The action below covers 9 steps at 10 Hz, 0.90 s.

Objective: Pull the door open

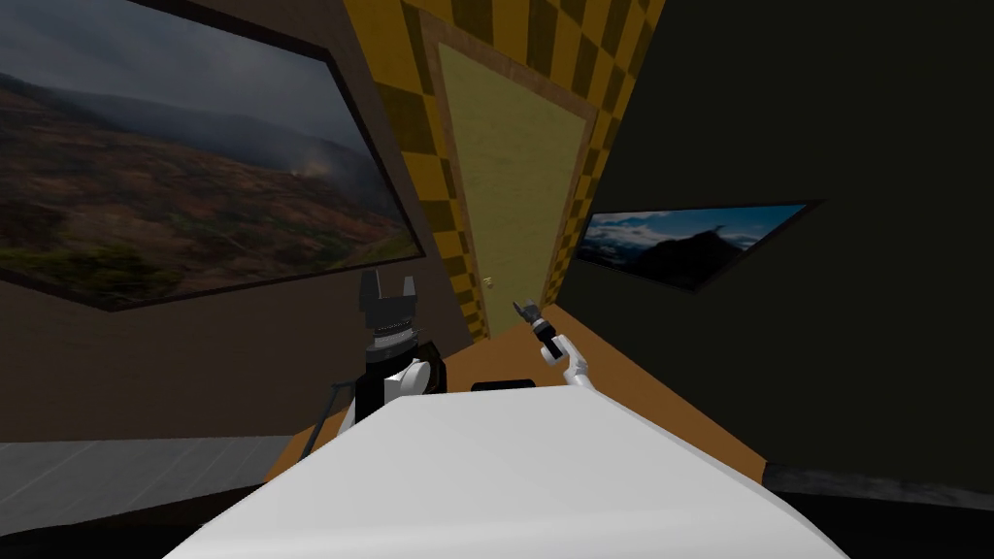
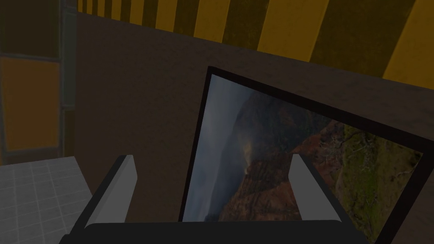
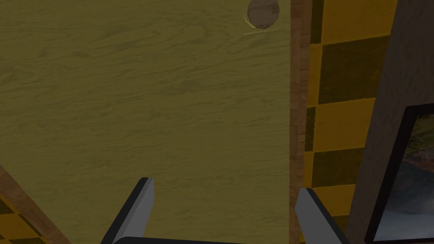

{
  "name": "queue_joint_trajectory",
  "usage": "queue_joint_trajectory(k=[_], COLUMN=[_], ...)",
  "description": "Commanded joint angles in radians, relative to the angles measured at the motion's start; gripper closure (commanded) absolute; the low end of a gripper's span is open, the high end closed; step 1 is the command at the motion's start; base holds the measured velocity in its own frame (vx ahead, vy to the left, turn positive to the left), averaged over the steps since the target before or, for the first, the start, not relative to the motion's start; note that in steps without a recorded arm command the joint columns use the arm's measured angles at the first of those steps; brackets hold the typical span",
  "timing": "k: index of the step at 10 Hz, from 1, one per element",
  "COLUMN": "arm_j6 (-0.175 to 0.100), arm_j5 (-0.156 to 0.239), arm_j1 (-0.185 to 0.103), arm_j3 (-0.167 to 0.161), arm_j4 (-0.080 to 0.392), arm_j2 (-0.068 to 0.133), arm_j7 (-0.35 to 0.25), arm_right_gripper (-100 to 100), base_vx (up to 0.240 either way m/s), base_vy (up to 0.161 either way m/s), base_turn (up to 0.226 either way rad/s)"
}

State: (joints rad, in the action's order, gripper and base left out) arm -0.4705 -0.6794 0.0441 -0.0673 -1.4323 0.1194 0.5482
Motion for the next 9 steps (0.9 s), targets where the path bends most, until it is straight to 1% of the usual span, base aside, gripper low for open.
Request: queue_joint_trajectory(k=[1, 2, 3, 4, 5, 6, 9], arm_j6=[-0.004, -0.005, -0.005, -0.006, -0.006, -0.006, -0.008], arm_j5=[-0.016, -0.025, -0.043, -0.052, -0.067, -0.074, -0.110], arm_j1=[-0.016, -0.023, -0.037, -0.044, -0.057, -0.063, -0.092], arm_j3=[0.000, -0.002, -0.005, -0.006, -0.008, -0.010, -0.015], arm_j4=[0.032, 0.046, 0.073, 0.087, 0.111, 0.122, 0.177], arm_j2=[-0.003, -0.003, -0.002, -0.002, -0.002, -0.002, -0.002], arm_j7=[0.021, 0.030, 0.048, 0.057, 0.072, 0.079, 0.116], arm_right_gripper=[-100, -100, -100, -100, -100, -100, -100], base_vx=[0.082, 0.084, 0.096, 0.106, 0.145, 0.136, 0.137], base_vy=[0.066, 0.067, 0.115, 0.117, 0.099, 0.116, 0.136], base_turn=[-0.039, -0.028, -0.047, -0.048, -0.042, -0.024, -0.036])
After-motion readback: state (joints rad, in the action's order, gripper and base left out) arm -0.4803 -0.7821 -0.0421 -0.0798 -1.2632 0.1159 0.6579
